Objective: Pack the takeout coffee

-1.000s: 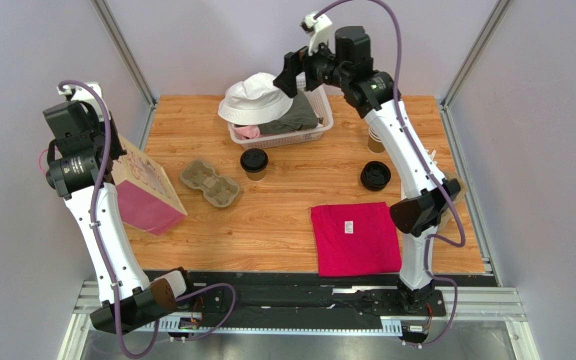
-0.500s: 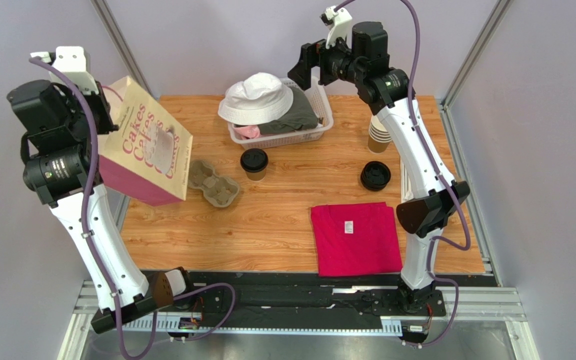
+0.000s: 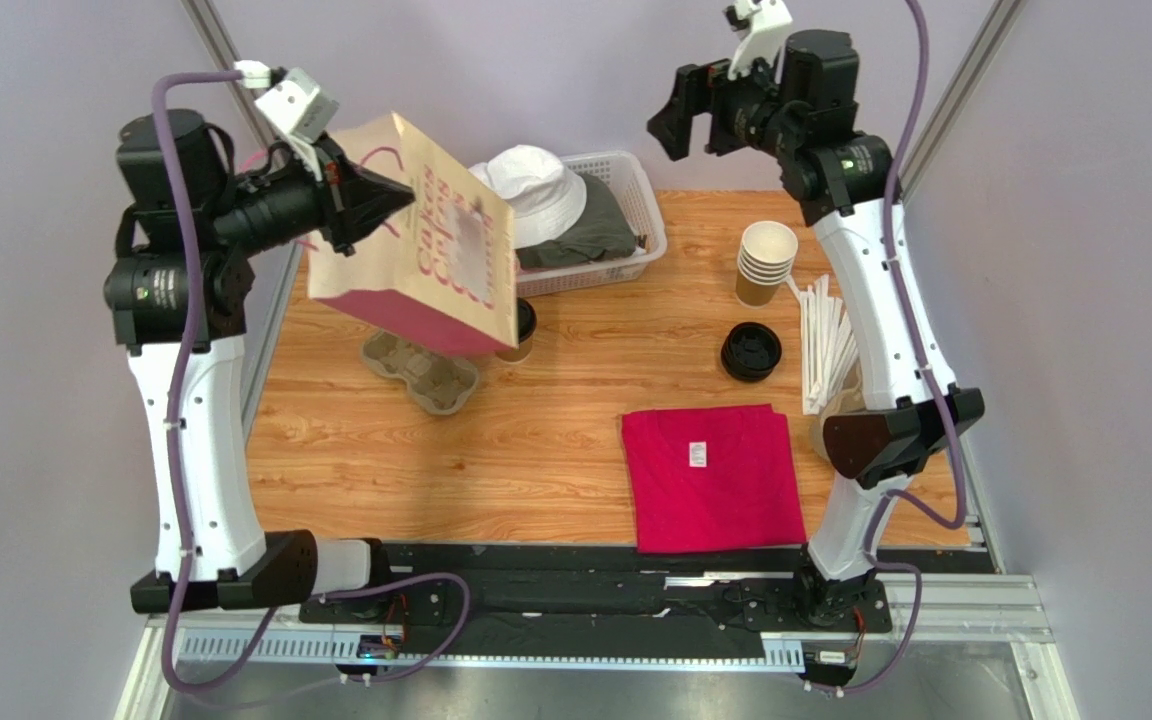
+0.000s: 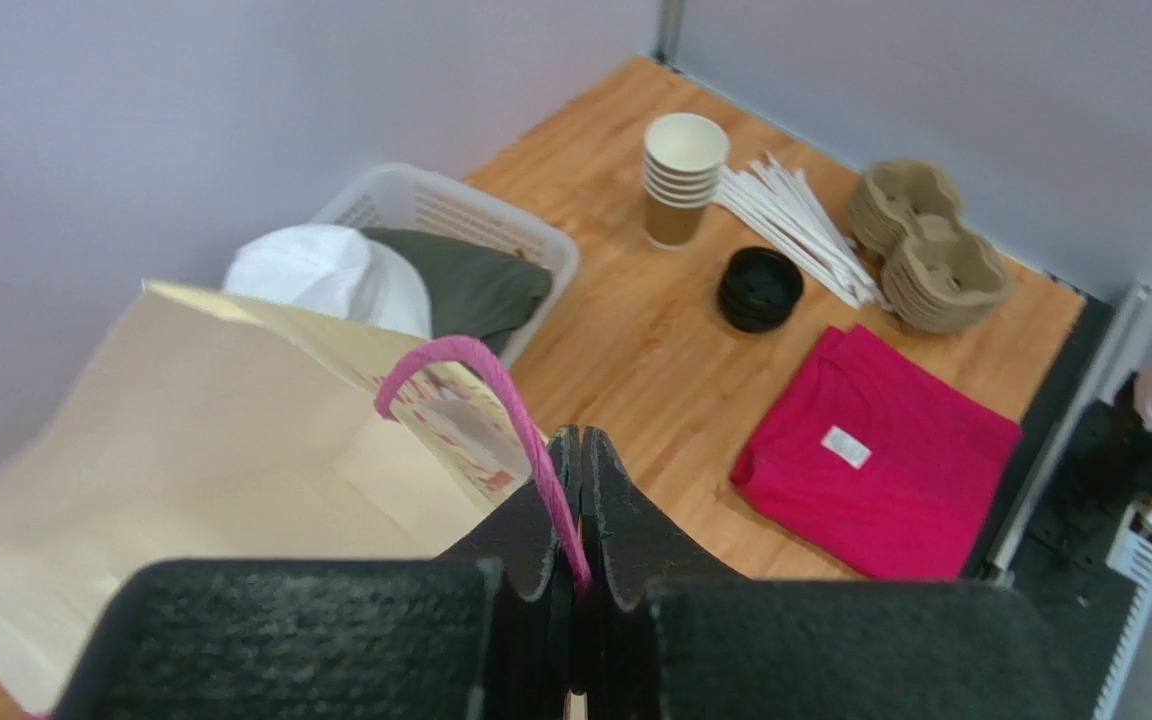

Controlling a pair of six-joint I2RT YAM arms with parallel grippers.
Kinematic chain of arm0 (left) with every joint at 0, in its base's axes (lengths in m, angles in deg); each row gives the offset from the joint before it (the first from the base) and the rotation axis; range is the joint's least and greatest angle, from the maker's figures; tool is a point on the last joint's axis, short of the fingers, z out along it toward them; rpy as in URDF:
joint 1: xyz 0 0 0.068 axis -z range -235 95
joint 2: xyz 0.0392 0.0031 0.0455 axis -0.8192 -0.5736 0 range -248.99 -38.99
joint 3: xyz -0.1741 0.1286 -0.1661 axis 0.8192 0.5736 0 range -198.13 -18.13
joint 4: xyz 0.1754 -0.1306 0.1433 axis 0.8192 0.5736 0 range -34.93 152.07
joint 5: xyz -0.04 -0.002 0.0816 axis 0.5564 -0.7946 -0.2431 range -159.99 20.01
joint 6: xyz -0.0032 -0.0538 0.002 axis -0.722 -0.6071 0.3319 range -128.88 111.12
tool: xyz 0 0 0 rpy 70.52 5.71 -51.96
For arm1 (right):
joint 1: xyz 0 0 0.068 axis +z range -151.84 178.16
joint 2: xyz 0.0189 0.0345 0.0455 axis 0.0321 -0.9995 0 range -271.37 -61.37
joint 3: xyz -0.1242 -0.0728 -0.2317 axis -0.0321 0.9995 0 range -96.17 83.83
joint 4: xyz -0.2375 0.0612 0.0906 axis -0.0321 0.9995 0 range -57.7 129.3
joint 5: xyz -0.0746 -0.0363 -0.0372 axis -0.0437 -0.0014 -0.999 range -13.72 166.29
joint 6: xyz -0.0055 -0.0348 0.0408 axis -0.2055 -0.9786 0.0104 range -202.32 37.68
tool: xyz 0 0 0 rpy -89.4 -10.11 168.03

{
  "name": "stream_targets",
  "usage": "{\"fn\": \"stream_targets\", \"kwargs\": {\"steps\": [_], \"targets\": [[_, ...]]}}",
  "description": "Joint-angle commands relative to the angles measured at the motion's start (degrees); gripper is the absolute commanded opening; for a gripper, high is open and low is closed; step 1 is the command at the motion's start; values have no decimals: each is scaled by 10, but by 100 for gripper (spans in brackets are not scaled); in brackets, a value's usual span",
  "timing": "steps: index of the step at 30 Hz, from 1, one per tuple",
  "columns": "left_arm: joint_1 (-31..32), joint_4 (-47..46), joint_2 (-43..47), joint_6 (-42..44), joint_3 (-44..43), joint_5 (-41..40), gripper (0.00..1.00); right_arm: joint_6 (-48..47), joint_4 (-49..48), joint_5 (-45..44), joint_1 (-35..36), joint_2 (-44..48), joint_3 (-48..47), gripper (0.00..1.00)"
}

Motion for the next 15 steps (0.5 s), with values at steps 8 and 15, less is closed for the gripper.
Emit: {"fn": "stream_targets", "kwargs": {"steps": [8, 15], "targets": [[131, -4, -99, 126, -5, 128, 0, -60, 93, 77, -85, 86, 74, 100], [223, 274, -167, 419, -99, 101, 0, -105, 136, 125, -85, 93, 79, 100]]}}
